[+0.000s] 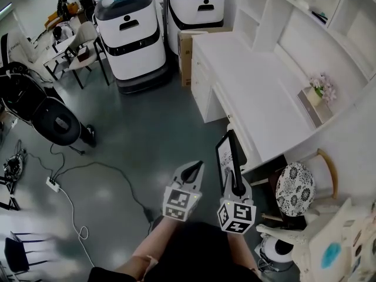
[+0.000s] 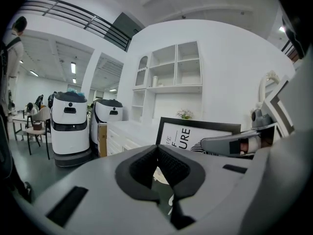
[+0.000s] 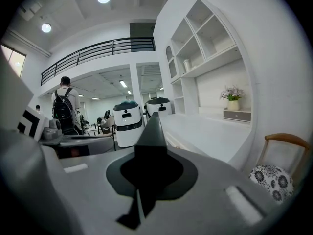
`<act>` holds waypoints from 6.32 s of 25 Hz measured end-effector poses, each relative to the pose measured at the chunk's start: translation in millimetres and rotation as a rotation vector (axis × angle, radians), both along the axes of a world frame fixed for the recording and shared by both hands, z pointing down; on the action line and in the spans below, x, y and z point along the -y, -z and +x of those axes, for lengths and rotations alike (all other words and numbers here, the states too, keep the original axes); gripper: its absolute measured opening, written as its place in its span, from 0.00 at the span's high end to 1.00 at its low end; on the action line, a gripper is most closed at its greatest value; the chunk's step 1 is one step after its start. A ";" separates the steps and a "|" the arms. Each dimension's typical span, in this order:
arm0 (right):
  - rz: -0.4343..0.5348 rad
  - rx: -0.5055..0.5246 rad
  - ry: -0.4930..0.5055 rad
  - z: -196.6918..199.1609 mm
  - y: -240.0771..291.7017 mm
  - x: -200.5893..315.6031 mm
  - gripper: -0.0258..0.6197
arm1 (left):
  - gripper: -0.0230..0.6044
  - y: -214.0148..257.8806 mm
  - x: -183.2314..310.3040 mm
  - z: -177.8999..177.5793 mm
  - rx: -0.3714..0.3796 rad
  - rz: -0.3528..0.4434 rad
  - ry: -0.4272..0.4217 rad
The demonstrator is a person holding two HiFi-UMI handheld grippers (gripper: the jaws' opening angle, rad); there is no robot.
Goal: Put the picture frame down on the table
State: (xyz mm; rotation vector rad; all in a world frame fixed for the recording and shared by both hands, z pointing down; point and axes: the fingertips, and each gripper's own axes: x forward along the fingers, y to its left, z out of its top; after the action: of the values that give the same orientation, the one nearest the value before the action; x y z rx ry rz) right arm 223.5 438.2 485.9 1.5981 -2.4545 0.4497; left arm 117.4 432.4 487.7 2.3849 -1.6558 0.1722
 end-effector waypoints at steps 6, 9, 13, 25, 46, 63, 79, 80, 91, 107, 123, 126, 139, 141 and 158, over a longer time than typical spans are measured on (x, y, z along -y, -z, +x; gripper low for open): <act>-0.004 -0.003 -0.003 -14.6 5.7 39.5 0.94 | 0.94 5.6 39.6 -13.4 0.012 -0.001 -0.018; -0.003 -0.006 -0.008 -22.2 8.0 56.6 0.94 | 0.94 9.0 59.7 -22.1 0.006 0.000 -0.022; -0.013 -0.015 -0.025 -27.4 6.9 75.6 0.94 | 0.94 8.3 82.6 -28.4 0.000 -0.005 -0.038; -0.018 -0.019 -0.047 -49.1 4.2 127.4 0.94 | 0.94 6.8 133.9 -58.4 0.008 0.001 -0.041; -0.021 -0.011 -0.074 -83.6 -5.5 173.9 0.94 | 0.94 -3.5 184.2 -91.6 0.018 0.003 -0.080; -0.044 0.001 -0.037 -104.1 -6.9 168.6 0.94 | 0.94 -15.0 169.4 -108.9 0.010 -0.042 -0.049; -0.048 0.004 -0.014 -110.5 -7.6 187.0 0.94 | 0.94 -18.1 180.5 -118.5 0.013 -0.049 -0.009; -0.046 0.003 -0.012 -111.8 -6.8 189.9 0.94 | 0.94 -17.4 183.5 -120.1 0.013 -0.048 -0.006; -0.034 0.005 -0.017 -116.8 -5.4 220.5 0.94 | 0.94 -15.4 214.1 -124.6 0.017 -0.036 -0.008; -0.044 0.003 -0.013 -136.3 -7.1 285.7 0.94 | 0.94 -19.0 274.9 -142.4 0.010 -0.047 0.001; -0.076 0.006 0.011 -154.6 -9.4 361.7 0.94 | 0.94 -23.7 349.5 -152.7 0.000 -0.078 0.005; -0.073 0.008 0.020 -160.9 -7.4 376.3 0.94 | 0.94 -22.4 363.4 -156.6 0.002 -0.077 0.008; -0.075 0.011 0.030 -167.1 -6.4 422.3 0.94 | 0.94 -24.9 408.9 -160.8 0.010 -0.086 0.008; -0.077 0.015 0.035 -170.3 -7.3 429.0 0.94 | 0.94 -24.9 415.2 -162.5 0.016 -0.087 0.007; -0.071 0.027 0.048 -188.4 -11.2 485.4 0.94 | 0.94 -31.7 463.5 -190.5 0.010 -0.084 0.055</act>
State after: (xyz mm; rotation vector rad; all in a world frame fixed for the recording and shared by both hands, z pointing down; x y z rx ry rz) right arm 35.2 -47.3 497.1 1.5114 -2.4617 0.5483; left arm -73.0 -31.1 519.4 2.2779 -1.6820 0.2393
